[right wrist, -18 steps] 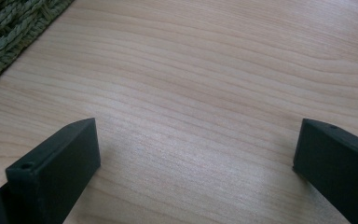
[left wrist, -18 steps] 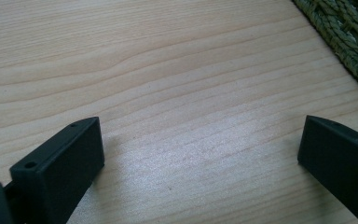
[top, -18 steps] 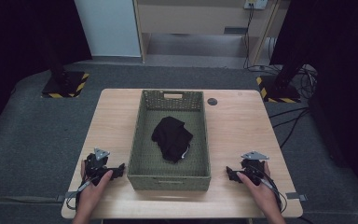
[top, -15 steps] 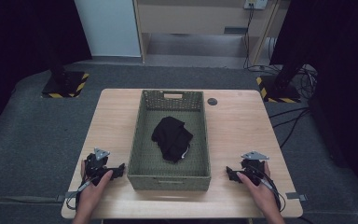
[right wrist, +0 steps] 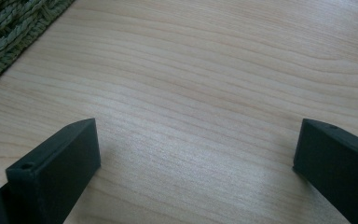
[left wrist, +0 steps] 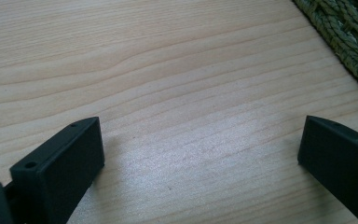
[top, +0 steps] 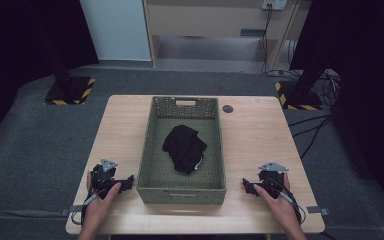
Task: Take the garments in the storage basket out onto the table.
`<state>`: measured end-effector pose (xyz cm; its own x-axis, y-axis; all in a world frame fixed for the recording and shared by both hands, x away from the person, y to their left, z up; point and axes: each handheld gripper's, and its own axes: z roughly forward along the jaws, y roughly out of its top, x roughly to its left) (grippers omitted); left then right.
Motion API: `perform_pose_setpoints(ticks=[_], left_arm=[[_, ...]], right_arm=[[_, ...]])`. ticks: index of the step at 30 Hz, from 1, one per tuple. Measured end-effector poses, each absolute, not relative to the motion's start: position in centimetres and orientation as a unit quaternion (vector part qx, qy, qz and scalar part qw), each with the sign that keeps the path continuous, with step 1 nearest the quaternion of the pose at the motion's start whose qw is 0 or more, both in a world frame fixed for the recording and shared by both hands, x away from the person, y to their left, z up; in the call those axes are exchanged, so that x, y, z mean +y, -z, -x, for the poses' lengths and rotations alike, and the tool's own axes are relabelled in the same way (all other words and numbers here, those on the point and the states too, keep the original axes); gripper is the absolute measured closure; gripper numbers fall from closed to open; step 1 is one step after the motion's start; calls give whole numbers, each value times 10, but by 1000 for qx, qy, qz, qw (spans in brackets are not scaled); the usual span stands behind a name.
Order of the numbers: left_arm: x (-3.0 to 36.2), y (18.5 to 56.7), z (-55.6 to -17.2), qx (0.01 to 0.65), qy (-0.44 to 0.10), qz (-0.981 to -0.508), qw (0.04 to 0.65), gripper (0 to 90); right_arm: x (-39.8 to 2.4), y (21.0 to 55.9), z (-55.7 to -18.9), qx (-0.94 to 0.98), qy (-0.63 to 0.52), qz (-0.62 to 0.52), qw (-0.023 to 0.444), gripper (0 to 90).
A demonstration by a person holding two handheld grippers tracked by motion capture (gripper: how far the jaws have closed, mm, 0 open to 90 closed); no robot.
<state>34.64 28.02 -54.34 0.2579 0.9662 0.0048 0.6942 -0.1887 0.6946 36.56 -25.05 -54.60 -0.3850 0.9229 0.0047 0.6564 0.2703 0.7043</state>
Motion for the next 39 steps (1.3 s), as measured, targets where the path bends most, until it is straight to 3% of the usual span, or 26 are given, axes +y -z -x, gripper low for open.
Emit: perform_pose_setpoints(ticks=[30,39], left_arm=[[280,543,-346,564,-230,-736,296,0],[280,543,-346,564,-230,-736,296,0]], right_arm=[[-252,545,-363,771,-322,-509,207,33],[-248,527,-357,780,-326,-490,214,30]])
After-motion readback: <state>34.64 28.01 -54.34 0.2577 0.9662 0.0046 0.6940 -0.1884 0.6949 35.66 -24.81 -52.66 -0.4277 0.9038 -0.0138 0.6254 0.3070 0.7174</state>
